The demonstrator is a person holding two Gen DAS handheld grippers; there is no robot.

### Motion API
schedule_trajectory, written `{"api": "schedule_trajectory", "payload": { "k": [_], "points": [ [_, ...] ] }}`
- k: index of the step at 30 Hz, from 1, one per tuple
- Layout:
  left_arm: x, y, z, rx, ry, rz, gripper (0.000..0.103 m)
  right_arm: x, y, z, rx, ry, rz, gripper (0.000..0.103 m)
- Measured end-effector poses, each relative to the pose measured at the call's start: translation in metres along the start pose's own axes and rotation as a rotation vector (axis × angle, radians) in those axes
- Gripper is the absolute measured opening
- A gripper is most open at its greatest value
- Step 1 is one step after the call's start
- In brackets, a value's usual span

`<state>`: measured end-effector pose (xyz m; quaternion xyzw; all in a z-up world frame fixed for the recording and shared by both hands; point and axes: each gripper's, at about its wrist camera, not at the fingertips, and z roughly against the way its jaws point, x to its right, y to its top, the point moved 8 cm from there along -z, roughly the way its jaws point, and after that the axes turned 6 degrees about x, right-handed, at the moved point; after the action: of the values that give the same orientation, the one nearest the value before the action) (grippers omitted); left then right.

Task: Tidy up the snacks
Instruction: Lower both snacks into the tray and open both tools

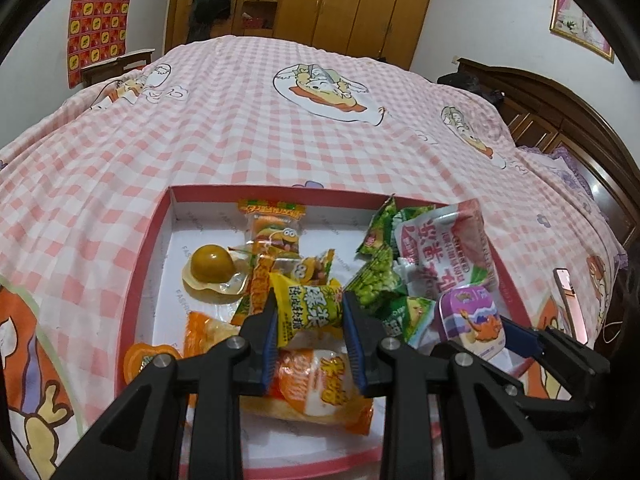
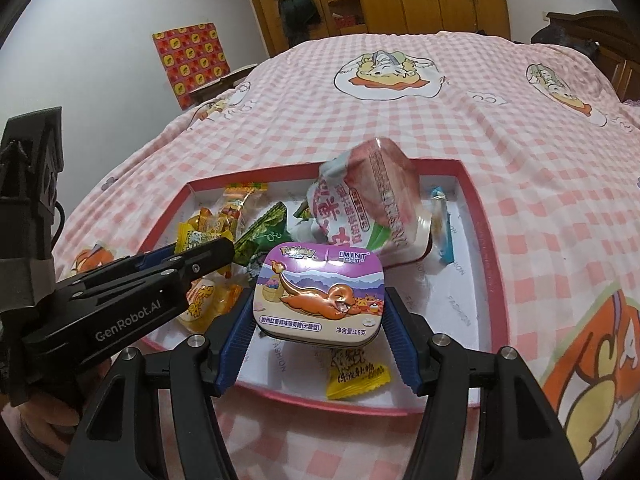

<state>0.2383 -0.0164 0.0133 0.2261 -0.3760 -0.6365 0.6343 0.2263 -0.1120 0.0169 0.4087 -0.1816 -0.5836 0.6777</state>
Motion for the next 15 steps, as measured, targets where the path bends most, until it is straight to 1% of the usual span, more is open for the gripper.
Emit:
{"api": "schedule_trajectory", "payload": {
  "k": [8,15],
  "points": [
    [-0.0013,-0.0006,-0.0027,0.004,0.004,-0.002,0.030,0.0093,-0.0003,-0.0095,0.002,-0.012,-0.029,0.063],
    [-0.0026,-0.0001,-0.0032,0.012,0.009,-0.007,0.031,0.0107,-0.0010,-0.0119,0.003,-0.022,-0.018,0.063]
  ]
}}
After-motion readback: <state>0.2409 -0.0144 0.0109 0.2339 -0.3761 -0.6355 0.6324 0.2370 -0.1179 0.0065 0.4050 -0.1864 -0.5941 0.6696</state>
